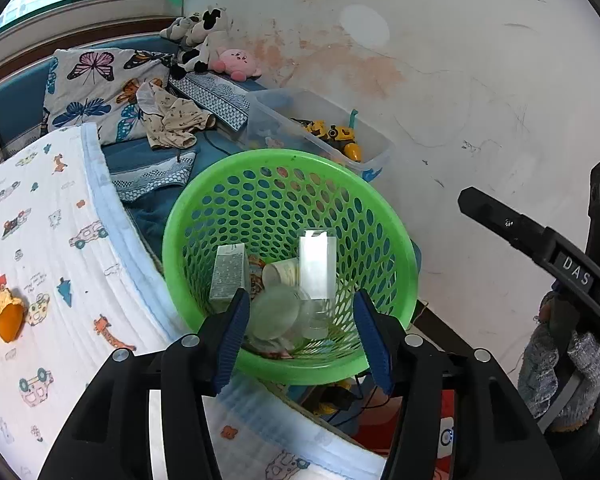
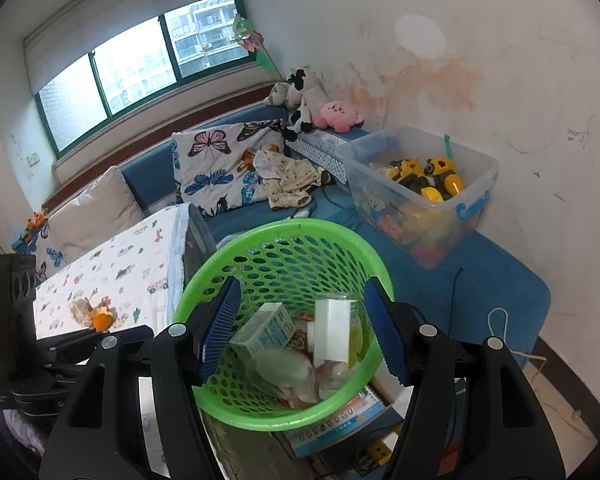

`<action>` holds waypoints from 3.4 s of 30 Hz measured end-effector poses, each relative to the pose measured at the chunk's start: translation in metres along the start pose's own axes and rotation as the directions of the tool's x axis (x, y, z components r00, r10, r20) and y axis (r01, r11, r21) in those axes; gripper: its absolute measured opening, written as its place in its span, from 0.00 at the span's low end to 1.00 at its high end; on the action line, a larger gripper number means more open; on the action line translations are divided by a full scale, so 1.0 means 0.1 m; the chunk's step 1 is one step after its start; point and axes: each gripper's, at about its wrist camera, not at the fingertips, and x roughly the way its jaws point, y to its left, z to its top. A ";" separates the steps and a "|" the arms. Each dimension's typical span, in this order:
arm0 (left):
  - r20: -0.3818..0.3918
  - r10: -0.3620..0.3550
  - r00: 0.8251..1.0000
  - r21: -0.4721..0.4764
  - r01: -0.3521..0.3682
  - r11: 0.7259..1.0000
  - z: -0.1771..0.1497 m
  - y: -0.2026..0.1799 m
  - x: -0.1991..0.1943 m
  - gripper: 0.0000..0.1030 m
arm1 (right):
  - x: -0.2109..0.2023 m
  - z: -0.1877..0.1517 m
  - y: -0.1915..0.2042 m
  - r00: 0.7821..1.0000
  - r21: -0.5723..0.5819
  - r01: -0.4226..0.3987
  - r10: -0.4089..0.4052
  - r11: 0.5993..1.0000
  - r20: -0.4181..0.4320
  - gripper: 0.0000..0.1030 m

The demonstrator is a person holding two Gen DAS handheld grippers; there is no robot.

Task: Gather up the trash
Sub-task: 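Lower the clear container into the basket with left tool and release it, then move both open tools from the basket back over the bed, then grasp the orange peel with right tool while left tool grasps the crumpled paper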

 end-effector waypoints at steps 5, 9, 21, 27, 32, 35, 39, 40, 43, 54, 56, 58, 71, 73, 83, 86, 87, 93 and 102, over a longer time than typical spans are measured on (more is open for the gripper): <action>0.026 0.034 0.999 -0.008 -0.034 0.999 -0.09 0.13 -0.19 0.51 | -0.02 0.00 0.07 1.000 -0.007 -0.013 0.013 1.000 0.001 0.63; 0.056 0.102 0.993 -0.020 -0.101 0.995 -0.19 0.31 -0.41 0.51 | 0.00 -0.01 0.21 0.999 -0.023 -0.037 0.037 0.999 -0.004 0.64; 0.133 0.420 0.898 -0.163 -0.398 0.903 -0.34 1.32 -1.09 0.51 | 0.12 -0.04 0.85 0.992 -0.110 -0.126 0.122 0.986 -0.040 0.65; 0.082 0.516 0.853 -0.278 -0.477 0.834 -0.39 1.94 -1.17 0.51 | 0.21 -0.08 1.23 0.984 -0.165 -0.173 0.163 0.971 -0.072 0.66; 0.040 0.516 0.856 -0.277 -0.487 0.828 -0.38 2.21 -1.02 0.55 | 0.37 -0.16 1.53 0.975 -0.210 -0.210 0.189 0.955 -0.117 0.67; 0.026 0.506 0.862 -0.287 -0.479 0.830 -0.37 2.31 -0.92 0.55 | 0.48 -0.22 1.70 0.968 -0.235 -0.234 0.203 0.943 -0.148 0.67; 0.014 0.458 0.889 -0.324 -0.429 0.843 -0.39 2.48 -0.83 0.44 | 0.63 -0.31 1.92 0.958 -0.271 -0.263 0.217 0.926 -0.189 0.68; 0.011 0.446 0.895 -0.334 -0.417 0.845 -0.40 2.52 -0.82 0.39 | 0.66 -0.33 1.97 0.955 -0.279 -0.270 0.220 0.922 -0.197 0.68; 0.006 0.417 0.909 -0.357 -0.388 0.850 -0.45 2.63 -0.81 0.26 | 0.78 -0.40 2.14 0.946 -0.301 -0.292 0.228 0.908 -0.231 0.68; 0.070 0.438 0.896 -0.391 -0.380 0.838 -0.57 2.71 -1.30 0.21 | 1.27 -0.71 2.72 0.900 -0.343 -0.383 0.263 0.858 -0.347 0.68; 0.080 0.444 0.893 -0.398 -0.379 0.835 -0.60 2.72 -1.41 0.21 | 1.36 -0.76 2.82 0.893 -0.351 -0.396 0.266 0.848 -0.364 0.68; 0.092 0.448 0.889 -0.408 -0.377 0.831 -0.63 2.74 -1.53 0.21 | 1.47 -0.80 2.93 0.886 -0.356 -0.406 0.267 0.841 -0.380 0.68; 0.124 0.471 0.873 -0.422 -0.383 0.822 -0.82 2.78 -1.93 0.21 | 1.99 -0.88 3.29 0.864 -0.336 -0.414 0.249 0.846 -0.438 0.61; 0.123 0.473 0.872 -0.422 -0.386 0.821 -0.84 2.78 -1.94 0.21 | 2.02 -0.91 3.34 0.863 -0.341 -0.412 0.242 0.845 -0.443 0.59; 0.111 0.474 0.873 -0.432 -0.387 0.814 -0.91 2.80 -1.95 0.21 | 2.11 -0.98 3.39 0.883 -0.385 -0.369 0.190 0.846 -0.429 0.48; 0.106 0.473 0.875 -0.432 -0.388 0.814 -0.92 2.79 -1.94 0.21 | 2.13 -0.97 3.36 0.874 -0.357 -0.381 0.206 0.853 -0.440 0.47; 0.107 0.473 0.875 -0.431 -0.388 0.815 -0.92 2.77 -1.94 0.21 | 2.15 -0.95 3.33 0.867 -0.333 -0.389 0.220 0.859 -0.446 0.47; 0.109 0.481 0.870 -0.418 -0.399 0.816 -0.92 2.72 -1.98 0.21 | 2.13 -0.95 3.35 0.872 -0.335 -0.381 0.213 0.862 -0.441 0.47; 0.118 0.471 0.874 -0.402 -0.392 0.827 -0.89 2.58 -1.97 0.21 | 1.91 -0.95 3.22 0.875 -0.342 -0.394 0.234 0.853 -0.423 0.38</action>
